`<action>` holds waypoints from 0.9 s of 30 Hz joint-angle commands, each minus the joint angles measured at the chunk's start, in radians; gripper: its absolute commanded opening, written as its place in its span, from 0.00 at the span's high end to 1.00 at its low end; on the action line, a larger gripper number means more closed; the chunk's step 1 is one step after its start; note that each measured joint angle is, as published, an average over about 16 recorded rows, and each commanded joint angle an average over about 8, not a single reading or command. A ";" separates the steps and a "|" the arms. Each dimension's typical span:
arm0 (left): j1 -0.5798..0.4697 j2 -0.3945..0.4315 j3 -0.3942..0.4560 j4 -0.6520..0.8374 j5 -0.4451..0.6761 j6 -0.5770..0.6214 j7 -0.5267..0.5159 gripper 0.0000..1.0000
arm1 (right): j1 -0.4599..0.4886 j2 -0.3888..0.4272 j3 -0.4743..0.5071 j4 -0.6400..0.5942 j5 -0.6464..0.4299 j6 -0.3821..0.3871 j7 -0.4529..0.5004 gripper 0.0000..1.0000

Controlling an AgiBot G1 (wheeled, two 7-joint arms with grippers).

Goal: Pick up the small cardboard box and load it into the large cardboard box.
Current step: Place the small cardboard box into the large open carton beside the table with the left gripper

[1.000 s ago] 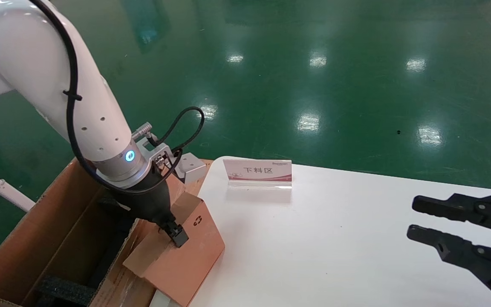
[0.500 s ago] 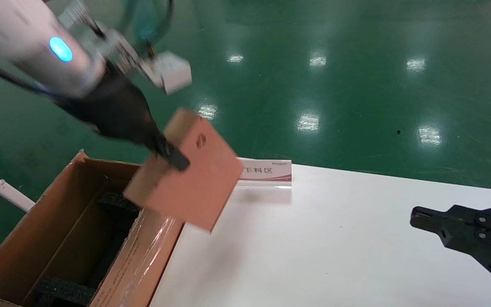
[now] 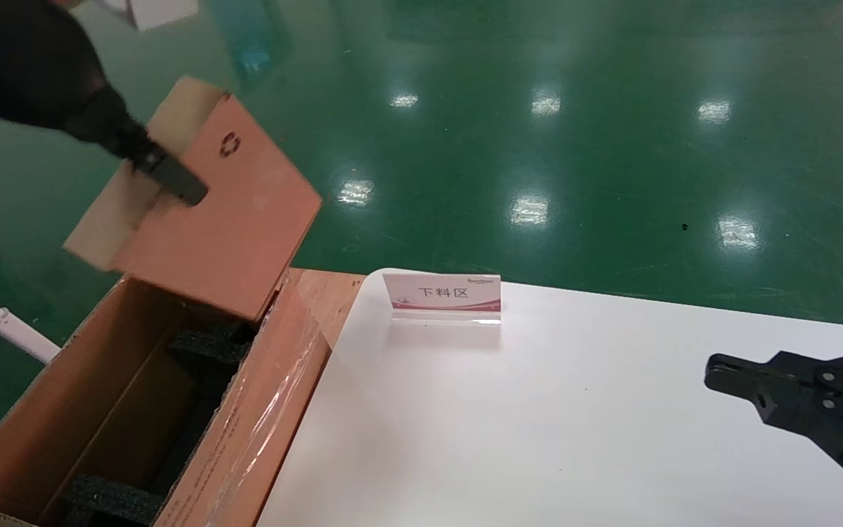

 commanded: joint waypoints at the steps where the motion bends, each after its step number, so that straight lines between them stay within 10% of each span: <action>1: -0.017 0.005 0.048 0.006 -0.005 0.004 0.008 1.00 | 0.000 0.000 0.000 0.000 0.000 0.000 0.000 0.00; 27: 0.089 -0.131 0.362 0.118 -0.049 -0.071 0.154 1.00 | 0.000 0.001 -0.002 0.000 0.001 0.001 -0.001 0.00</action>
